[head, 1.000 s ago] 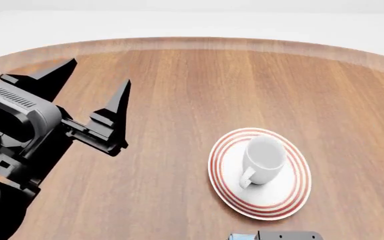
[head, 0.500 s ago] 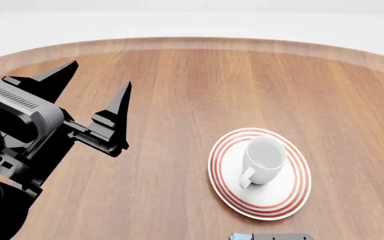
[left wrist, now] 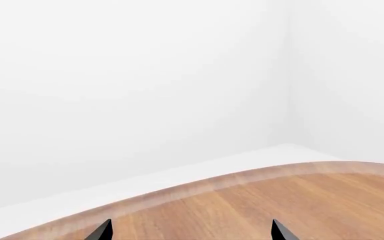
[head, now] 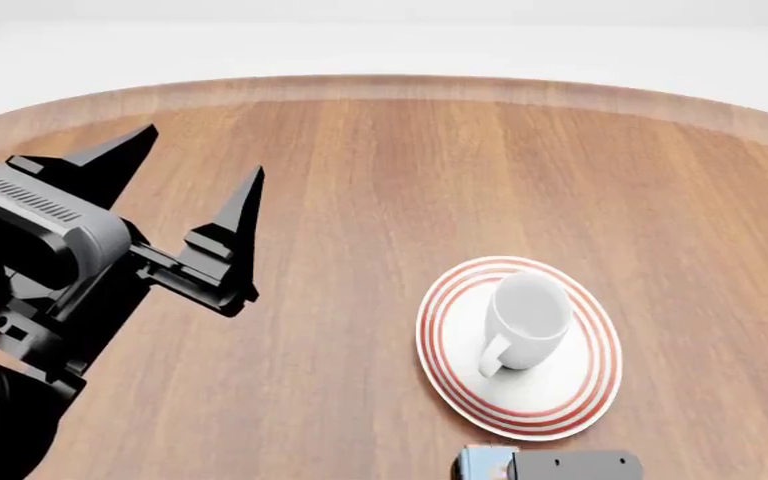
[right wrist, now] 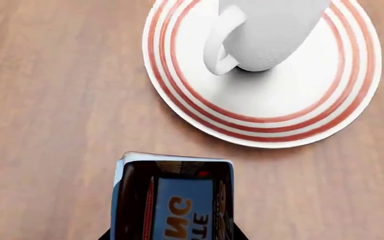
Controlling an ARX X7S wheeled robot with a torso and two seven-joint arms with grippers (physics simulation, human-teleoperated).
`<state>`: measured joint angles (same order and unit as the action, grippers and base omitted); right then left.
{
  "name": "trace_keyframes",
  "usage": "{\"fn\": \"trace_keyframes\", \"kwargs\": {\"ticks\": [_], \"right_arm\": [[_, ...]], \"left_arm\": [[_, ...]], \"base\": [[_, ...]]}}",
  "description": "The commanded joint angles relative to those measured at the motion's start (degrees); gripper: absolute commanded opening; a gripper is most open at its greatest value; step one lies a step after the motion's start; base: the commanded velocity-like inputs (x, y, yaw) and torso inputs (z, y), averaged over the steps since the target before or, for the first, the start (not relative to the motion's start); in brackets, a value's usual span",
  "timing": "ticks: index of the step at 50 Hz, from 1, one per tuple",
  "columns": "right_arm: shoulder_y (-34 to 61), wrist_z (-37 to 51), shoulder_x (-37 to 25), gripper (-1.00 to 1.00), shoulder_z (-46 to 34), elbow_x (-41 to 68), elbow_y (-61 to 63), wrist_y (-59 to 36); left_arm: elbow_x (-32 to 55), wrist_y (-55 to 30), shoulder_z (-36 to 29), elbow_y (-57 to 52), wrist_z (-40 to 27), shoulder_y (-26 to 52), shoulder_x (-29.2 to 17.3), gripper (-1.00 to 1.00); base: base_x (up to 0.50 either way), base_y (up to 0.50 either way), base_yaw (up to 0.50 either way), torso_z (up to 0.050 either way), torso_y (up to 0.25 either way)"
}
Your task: Pick up the white mug and put it on the plate, and put the chocolate pudding to the right of the plate.
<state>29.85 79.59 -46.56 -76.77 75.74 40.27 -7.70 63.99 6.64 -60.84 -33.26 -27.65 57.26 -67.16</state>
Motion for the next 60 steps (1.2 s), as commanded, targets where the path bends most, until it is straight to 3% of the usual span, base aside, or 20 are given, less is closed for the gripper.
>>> {"fn": "trace_keyframes", "kwargs": {"ticks": [1,10,16,21,27,43,46,51,58,60], "right_arm": [[4.4,1.7,-1.9,-1.0,3.9,-4.4,6.9,-2.0],[13.2,9.5,-3.4,-1.0,4.9,-2.8,19.7,-5.9],[33.0,10.4,-7.2,-1.0,-19.0,-8.2,19.7,9.5],[49.5,10.4,-9.5,-1.0,-33.1,-12.8,19.7,15.8],[59.2,10.4,-10.7,-1.0,-41.3,-13.7,19.7,19.6],[103.6,10.4,-18.8,-1.0,-67.2,-18.5,19.7,25.7],[105.1,10.4,-20.8,-1.0,-56.6,-13.3,19.7,17.4],[105.1,10.4,-23.0,-1.0,-48.1,-7.8,19.7,9.9],[105.1,10.4,-27.9,-1.0,-24.3,5.6,19.7,-8.0],[105.0,10.4,-28.9,-1.0,-22.8,7.3,19.7,-9.6]], "left_arm": [[-0.6,0.3,1.6,-0.4,1.3,-0.5,0.9,1.0],[-0.3,0.3,1.9,-0.9,1.2,-0.4,0.3,1.0],[0.0,0.0,2.2,-1.3,1.0,0.0,0.1,1.0],[0.1,-0.2,2.4,-1.6,1.0,0.3,-0.1,1.0],[0.4,-0.6,2.8,-2.2,0.8,0.9,0.1,1.0],[0.5,-1.1,3.2,-3.1,0.6,1.2,-0.2,1.0],[0.4,-0.9,3.2,-3.1,0.6,1.1,-0.1,1.0],[0.2,-0.8,3.1,-2.8,0.7,0.8,0.1,1.0],[0.4,-0.9,3.2,-2.7,0.7,0.8,0.0,1.0],[0.3,-0.9,3.2,-2.7,0.7,0.8,0.1,1.0]], "base": [[0.0,0.0,0.0,0.0,0.0],[0.0,0.0,0.0,0.0,0.0],[0.0,0.0,0.0,0.0,0.0],[0.0,0.0,0.0,0.0,0.0],[0.0,0.0,0.0,0.0,0.0],[0.0,0.0,0.0,0.0,0.0],[0.0,0.0,0.0,0.0,0.0],[0.0,0.0,0.0,0.0,0.0],[0.0,0.0,0.0,0.0,0.0],[0.0,0.0,0.0,0.0,0.0]]}}
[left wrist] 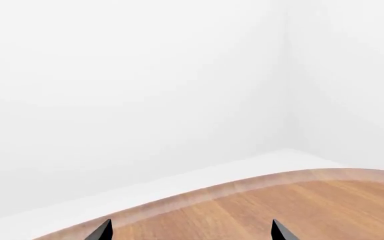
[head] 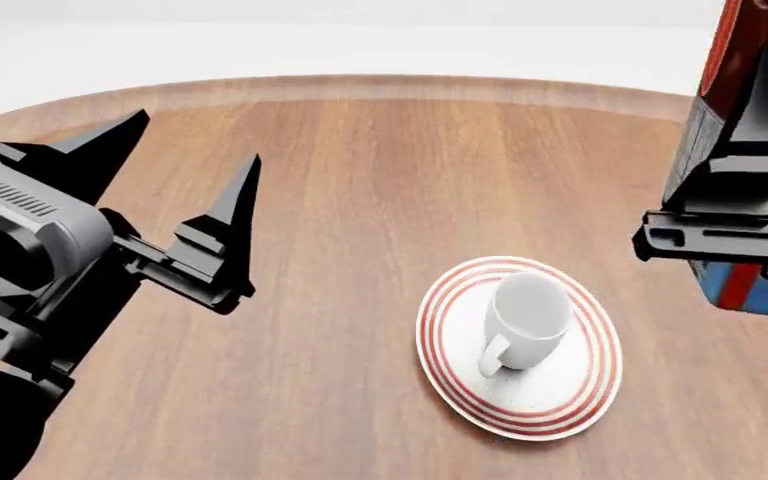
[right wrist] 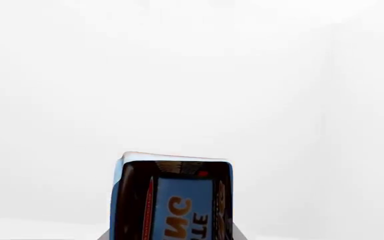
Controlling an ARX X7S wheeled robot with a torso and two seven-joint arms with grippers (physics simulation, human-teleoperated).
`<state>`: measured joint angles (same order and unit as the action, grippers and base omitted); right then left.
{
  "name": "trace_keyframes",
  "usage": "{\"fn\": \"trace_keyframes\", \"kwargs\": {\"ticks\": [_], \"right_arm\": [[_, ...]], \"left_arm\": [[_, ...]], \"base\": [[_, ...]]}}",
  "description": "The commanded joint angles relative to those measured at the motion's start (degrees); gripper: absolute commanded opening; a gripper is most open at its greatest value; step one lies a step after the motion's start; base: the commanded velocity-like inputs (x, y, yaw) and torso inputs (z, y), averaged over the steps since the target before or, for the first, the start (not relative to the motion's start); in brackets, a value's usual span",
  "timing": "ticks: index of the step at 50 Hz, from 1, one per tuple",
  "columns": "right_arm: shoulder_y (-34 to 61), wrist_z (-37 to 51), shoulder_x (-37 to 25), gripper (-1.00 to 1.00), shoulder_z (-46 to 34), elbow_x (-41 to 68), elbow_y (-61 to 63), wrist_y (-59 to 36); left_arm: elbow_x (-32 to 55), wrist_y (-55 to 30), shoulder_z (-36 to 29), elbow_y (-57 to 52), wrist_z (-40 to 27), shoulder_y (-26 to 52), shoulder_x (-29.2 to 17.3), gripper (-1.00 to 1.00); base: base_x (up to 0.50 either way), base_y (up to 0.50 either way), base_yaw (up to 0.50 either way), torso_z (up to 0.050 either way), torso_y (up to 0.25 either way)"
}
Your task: Pick up the white mug and put it on the plate, and put the chocolate pudding to the right of the plate.
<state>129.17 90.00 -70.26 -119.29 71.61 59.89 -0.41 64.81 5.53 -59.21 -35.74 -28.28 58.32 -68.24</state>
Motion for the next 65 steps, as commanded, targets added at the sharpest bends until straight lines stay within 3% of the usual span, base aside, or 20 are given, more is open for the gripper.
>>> {"fn": "trace_keyframes", "kwargs": {"ticks": [1,7,12,19,27,31,48,56,65], "right_arm": [[5.5,0.0,-6.1,-1.0,19.7,12.1,0.1,-16.7],[4.7,-2.6,-9.4,-1.0,22.0,10.4,0.1,-20.8],[3.3,-12.4,-11.5,-1.0,23.2,2.9,-5.2,-22.7],[-1.2,-24.9,-12.8,-1.0,22.0,-0.4,-15.6,-15.8],[-1.7,-32.2,-11.6,-1.0,22.9,-0.9,-22.1,-15.9],[-2.4,-38.1,-10.1,-1.0,22.9,0.2,-27.6,-15.7],[1.8,-65.6,1.6,-1.0,25.0,7.4,-54.2,-30.6],[1.5,-77.4,5.2,-1.0,23.2,3.7,-60.0,-35.0],[1.0,-84.8,10.8,-1.0,22.5,-0.3,-70.8,-36.5]], "left_arm": [[-0.5,0.1,1.6,-0.3,1.3,-0.3,1.2,1.0],[-0.6,0.3,1.6,-0.1,1.4,-0.4,1.2,1.0],[-0.5,0.5,1.7,0.4,1.5,-0.7,1.1,1.0],[-0.8,0.9,1.7,0.3,1.4,-1.1,1.0,1.0],[-1.1,0.0,1.6,0.3,1.3,-0.9,1.5,1.0],[-1.2,-0.3,1.5,0.1,1.3,-0.9,1.7,1.0],[-1.3,-2.0,1.2,0.3,1.4,-0.3,2.7,1.0],[-1.4,-1.8,1.3,0.4,1.5,-0.6,2.6,1.0],[-1.4,-2.0,1.4,0.5,1.5,-0.6,2.7,1.0]], "base": [[0.0,0.0,0.0,0.0,0.0],[0.0,0.0,0.0,0.0,0.0],[0.0,0.0,0.0,0.0,0.0],[0.0,0.0,0.0,0.0,0.0],[0.0,0.0,0.0,0.0,0.0],[0.0,0.0,0.0,0.0,0.0],[0.0,0.0,0.0,0.0,0.0],[0.0,0.0,0.0,0.0,0.0],[0.0,0.0,0.0,0.0,0.0]]}}
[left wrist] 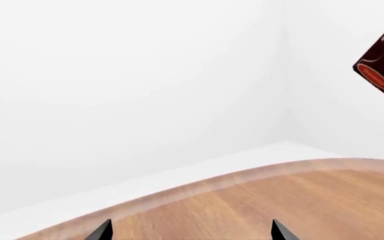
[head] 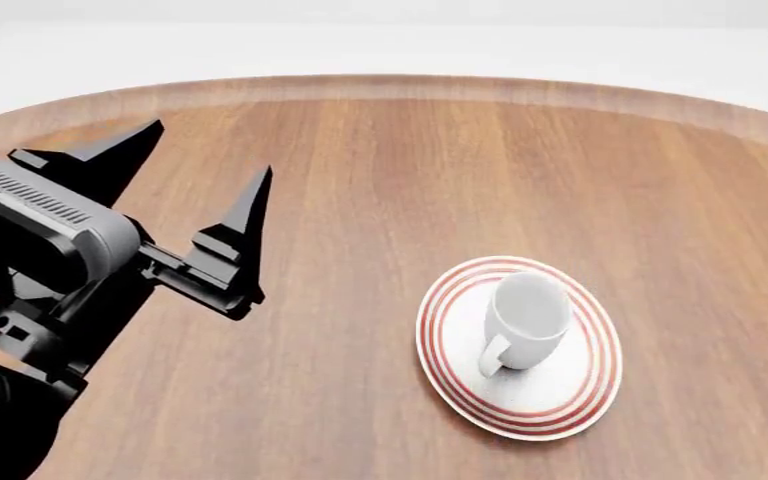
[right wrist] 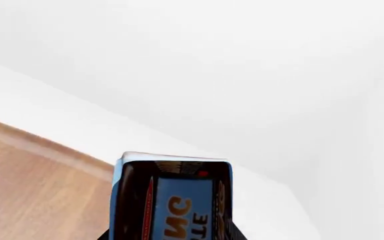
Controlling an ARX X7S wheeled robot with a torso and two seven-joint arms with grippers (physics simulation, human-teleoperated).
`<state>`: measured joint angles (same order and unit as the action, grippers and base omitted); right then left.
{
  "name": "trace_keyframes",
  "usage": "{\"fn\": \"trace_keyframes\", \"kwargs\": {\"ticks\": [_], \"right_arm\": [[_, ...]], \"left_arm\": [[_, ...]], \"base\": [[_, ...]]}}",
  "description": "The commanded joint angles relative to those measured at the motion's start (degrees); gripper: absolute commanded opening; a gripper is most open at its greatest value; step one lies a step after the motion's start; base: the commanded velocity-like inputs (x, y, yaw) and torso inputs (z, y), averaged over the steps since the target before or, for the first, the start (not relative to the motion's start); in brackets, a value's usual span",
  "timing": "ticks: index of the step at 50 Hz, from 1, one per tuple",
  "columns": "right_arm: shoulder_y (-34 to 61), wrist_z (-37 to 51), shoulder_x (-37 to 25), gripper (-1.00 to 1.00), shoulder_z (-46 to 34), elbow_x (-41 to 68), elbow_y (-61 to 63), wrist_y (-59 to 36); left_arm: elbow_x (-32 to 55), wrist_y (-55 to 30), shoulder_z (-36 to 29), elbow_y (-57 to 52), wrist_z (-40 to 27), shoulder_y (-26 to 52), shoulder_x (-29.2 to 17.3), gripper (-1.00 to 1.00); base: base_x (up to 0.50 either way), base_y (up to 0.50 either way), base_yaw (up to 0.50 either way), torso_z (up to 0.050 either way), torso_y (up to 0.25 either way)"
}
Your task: Pick up the white mug and put it on the plate, and put the chocolate pudding to the right of the plate.
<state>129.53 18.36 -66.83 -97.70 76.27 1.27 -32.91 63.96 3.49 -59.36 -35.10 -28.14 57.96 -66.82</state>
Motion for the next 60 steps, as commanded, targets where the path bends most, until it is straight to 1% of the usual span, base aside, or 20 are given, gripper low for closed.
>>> {"fn": "trace_keyframes", "kwargs": {"ticks": [1,6,13,18,20,23,26,30,34,40,51,54,55,60], "right_arm": [[0.5,-13.5,8.2,-1.0,1.0,-4.9,-13.8,-4.2],[-0.9,-13.2,10.7,-1.0,2.2,-4.1,-19.0,-3.6],[-3.5,-10.8,15.4,-1.0,4.4,-2.8,-30.7,-1.8],[-5.6,-11.5,17.6,-1.0,4.0,-3.6,-35.2,-1.1],[-6.9,-8.5,18.8,-1.0,5.7,-1.3,-39.1,-0.9],[-7.1,-11.1,19.5,-1.0,4.1,-3.1,-40.5,-1.5],[-7.7,-11.8,20.1,-1.0,3.3,-3.8,-42.0,-2.1],[-8.3,-13.8,20.0,-1.0,1.9,-4.5,-41.7,-3.6],[-9.1,-12.9,20.0,-1.0,2.9,-3.0,-42.8,-4.2],[-10.9,-14.4,18.8,-1.0,1.4,-3.2,-40.3,-5.6],[-13.0,-17.7,14.5,-1.0,-1.1,-3.9,-31.8,-7.4],[-14.0,-18.1,13.9,-1.0,-1.1,-3.5,-31.0,-7.0],[-14.6,-17.3,14.1,-1.0,0.2,-2.0,-32.7,-6.1],[-14.7,-17.4,13.3,-1.0,0.0,-2.0,-31.4,-6.6]], "left_arm": [[-0.6,0.1,1.5,-0.2,1.4,-0.3,1.3,1.0],[-0.7,0.1,1.5,-0.2,1.5,-0.4,1.3,1.0],[-0.8,-0.1,1.5,-0.2,1.5,-0.4,1.6,1.0],[-0.8,-0.5,1.5,-0.3,1.4,-0.2,1.7,1.0],[-0.8,-0.5,1.5,-0.5,1.3,-0.3,1.7,1.0],[-0.8,-0.5,1.5,-0.3,1.4,-0.3,1.7,1.0],[-0.8,-0.6,1.5,-0.5,1.4,-0.4,1.7,1.0],[-0.7,-0.7,1.6,-0.3,1.4,-0.3,1.8,1.0],[-0.8,-0.8,1.6,-0.4,1.5,-0.3,1.9,1.0],[-0.7,-1.1,1.6,-0.3,1.6,-0.2,2.2,1.0],[-0.8,-0.9,1.7,-0.1,1.7,-0.4,2.3,1.0],[-0.8,-1.0,1.7,-0.1,1.8,-0.4,2.3,1.0],[-0.8,-1.1,1.7,0.0,1.8,-0.3,2.3,1.0],[-0.8,-1.0,1.8,0.2,1.8,-0.5,2.4,1.0]], "base": [[0.0,0.0,0.0,0.0,0.0],[0.0,0.0,0.0,0.0,0.0],[0.0,0.0,0.0,0.0,0.0],[0.0,0.0,0.0,0.0,0.0],[0.0,0.0,0.0,0.0,0.0],[0.0,0.0,0.0,0.0,0.0],[0.0,0.0,0.0,0.0,0.0],[0.0,0.0,0.0,0.0,0.0],[0.0,0.0,0.0,0.0,0.0],[0.0,0.0,0.0,0.0,0.0],[0.0,0.0,0.0,0.0,0.0],[0.0,0.0,0.0,0.0,0.0],[0.0,0.0,0.0,0.0,0.0],[0.0,0.0,0.0,0.0,0.0]]}}
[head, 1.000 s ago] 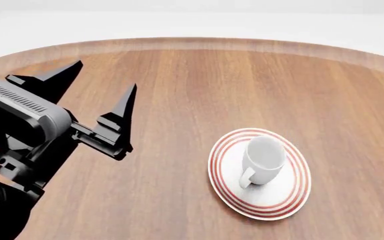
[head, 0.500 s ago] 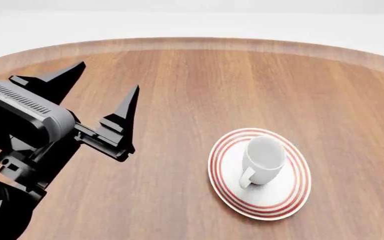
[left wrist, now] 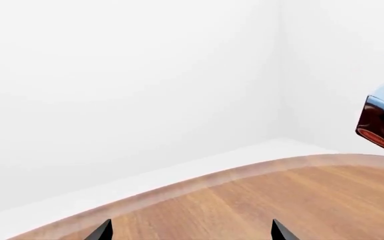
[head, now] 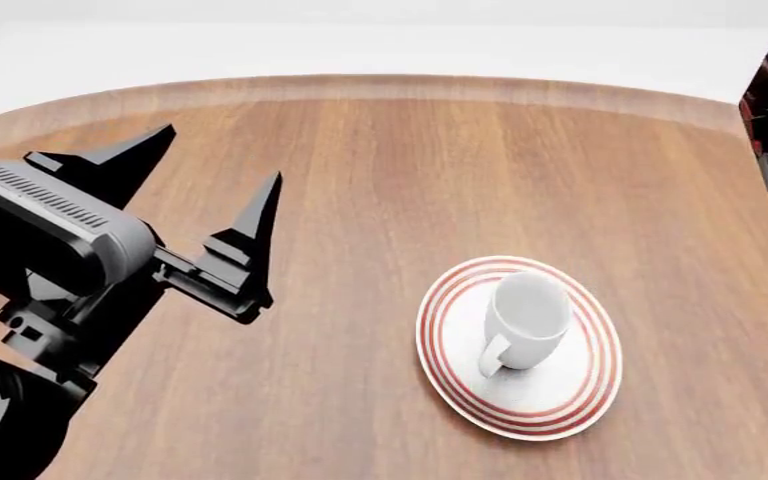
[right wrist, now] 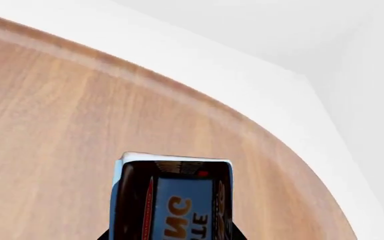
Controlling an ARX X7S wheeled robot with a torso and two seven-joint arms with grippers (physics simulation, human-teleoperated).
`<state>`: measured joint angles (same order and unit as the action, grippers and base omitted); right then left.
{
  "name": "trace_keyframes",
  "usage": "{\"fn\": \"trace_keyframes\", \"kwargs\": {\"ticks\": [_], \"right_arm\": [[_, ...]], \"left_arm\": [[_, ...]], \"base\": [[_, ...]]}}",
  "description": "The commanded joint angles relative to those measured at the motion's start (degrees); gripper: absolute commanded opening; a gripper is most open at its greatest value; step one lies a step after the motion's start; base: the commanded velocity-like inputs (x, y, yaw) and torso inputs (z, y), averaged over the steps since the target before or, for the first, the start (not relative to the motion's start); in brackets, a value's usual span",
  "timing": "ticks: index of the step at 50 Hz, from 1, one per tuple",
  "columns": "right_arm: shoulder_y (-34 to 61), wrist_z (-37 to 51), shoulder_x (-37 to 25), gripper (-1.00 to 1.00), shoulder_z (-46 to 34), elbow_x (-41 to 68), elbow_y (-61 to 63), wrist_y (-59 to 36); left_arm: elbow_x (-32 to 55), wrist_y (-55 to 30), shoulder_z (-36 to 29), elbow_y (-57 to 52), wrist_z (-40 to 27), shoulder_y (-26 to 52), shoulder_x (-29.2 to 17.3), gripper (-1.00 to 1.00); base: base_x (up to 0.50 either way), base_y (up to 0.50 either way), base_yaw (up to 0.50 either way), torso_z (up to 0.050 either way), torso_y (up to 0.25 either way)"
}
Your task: Pick up the white mug and put it on the plate, and put the chocolate pudding to the right of the plate.
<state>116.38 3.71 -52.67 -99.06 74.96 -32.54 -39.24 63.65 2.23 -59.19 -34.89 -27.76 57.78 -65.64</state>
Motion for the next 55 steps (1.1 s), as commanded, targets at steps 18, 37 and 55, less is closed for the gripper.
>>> {"fn": "trace_keyframes", "kwargs": {"ticks": [18,37,55], "right_arm": [[-7.5,3.9,-6.3,-1.0,7.5,9.2,1.1,4.2],[-10.7,5.1,-10.1,-1.0,8.2,11.4,3.9,5.3],[-13.7,-2.0,-9.8,-1.0,2.1,4.4,8.3,1.5]], "left_arm": [[-0.6,0.2,1.7,-0.3,1.3,-0.7,0.9,1.0],[-0.7,0.0,1.8,-0.6,1.1,-0.9,0.9,1.0],[-0.7,0.0,2.0,-0.4,1.3,-1.1,1.0,1.0]], "base": [[0.0,0.0,0.0,0.0,0.0],[0.0,0.0,0.0,0.0,0.0],[0.0,0.0,0.0,0.0,0.0]]}}
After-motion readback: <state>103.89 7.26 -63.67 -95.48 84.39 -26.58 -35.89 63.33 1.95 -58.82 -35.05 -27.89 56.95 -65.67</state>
